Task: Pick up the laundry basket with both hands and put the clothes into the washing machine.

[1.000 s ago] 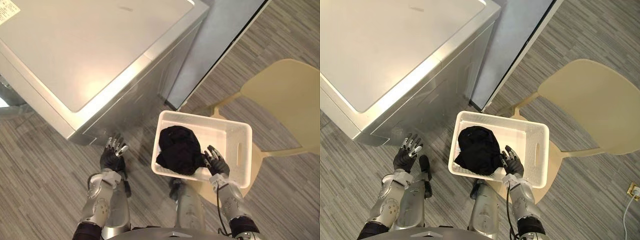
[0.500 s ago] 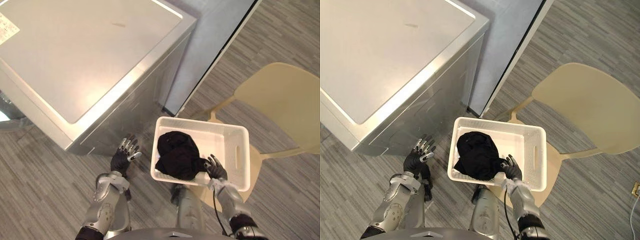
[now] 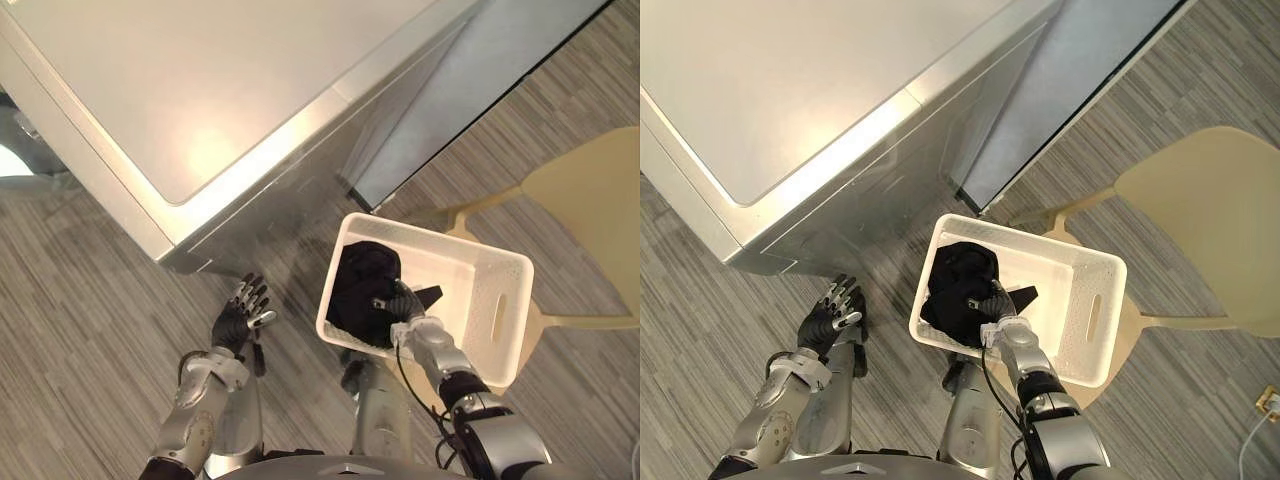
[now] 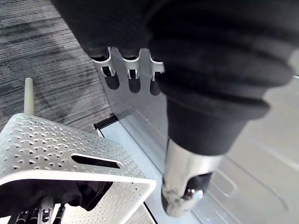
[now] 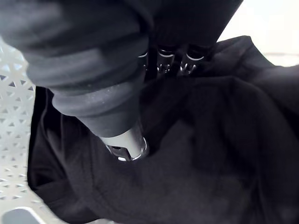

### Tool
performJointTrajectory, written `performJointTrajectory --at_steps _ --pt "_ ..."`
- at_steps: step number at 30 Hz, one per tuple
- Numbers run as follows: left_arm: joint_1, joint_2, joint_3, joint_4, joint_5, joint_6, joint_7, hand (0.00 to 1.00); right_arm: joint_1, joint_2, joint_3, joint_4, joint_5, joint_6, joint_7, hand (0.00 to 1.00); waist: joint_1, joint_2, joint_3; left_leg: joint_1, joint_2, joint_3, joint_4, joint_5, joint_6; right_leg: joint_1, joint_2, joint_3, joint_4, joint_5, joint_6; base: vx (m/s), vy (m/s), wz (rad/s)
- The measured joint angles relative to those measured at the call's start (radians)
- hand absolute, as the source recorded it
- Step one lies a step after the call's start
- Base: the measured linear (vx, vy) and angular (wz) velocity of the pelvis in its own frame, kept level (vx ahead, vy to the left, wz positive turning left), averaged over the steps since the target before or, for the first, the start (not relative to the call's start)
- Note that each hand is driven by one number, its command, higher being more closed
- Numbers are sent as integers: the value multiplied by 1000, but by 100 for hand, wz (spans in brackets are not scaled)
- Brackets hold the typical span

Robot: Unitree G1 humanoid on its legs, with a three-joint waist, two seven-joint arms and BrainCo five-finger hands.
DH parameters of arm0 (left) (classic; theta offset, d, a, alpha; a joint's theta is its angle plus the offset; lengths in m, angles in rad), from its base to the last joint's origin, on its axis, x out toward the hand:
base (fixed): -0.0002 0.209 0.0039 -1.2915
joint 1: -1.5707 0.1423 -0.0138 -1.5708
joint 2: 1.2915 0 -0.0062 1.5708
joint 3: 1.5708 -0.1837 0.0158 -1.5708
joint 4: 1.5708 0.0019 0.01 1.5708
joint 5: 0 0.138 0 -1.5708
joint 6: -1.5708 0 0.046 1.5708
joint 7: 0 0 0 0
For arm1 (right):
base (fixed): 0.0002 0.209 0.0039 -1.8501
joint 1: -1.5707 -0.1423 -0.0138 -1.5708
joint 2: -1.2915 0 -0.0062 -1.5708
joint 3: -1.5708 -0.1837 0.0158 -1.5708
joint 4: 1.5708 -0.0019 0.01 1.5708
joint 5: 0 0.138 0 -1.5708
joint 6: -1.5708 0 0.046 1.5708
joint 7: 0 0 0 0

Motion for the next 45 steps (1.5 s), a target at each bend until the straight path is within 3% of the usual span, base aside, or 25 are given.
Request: performJointTrajectory --at_steps 5,11,21,30,38,42,45 --pt "-11 -7 7 -8 -1 0 12 0 -114 -55 -2 102 -82 47 -22 0 13 7 22 -32 3 -30 0 15 4 -2 11 -40 -1 7 -6 85 -47 15" --pt "-24 -49 12 -52 -1 1 19 0 -174 -71 -27 126 -71 75 -37 0 37 12 35 -44 3 -24 1 13 10 -7 10 -52 -3 7 -6 59 -34 4" --pt "-21 -64 42 -79 -3 1 20 0 -270 -71 -42 157 53 78 -43 0 53 16 42 -89 5 -14 16 4 11 -55 2 -53 16 -2 -12 2 -7 -1" --pt "-21 -99 49 -79 -3 0 25 0 -355 -69 -16 150 73 76 -60 0 51 22 45 -101 14 6 15 14 16 -70 10 -45 -3 19 -4 41 -39 -5" --pt "-21 -97 50 -79 -1 14 42 0 -186 -67 -52 140 -319 71 -10 0 35 22 45 -89 24 15 53 -21 9 -52 10 -40 12 2 -14 18 -31 -3" --pt "-24 -99 78 -81 0 22 39 0 -61 -67 -117 32 -427 40 6 0 21 22 45 -103 20 17 99 -49 24 -56 -7 -36 41 -12 -9 -1 4 2" --pt "-24 -97 121 -81 2 25 38 0 11 -70 -174 -9 -432 28 24 0 19 20 46 -108 16 37 126 -63 35 -66 -20 -16 56 -14 -7 -1 4 -3"
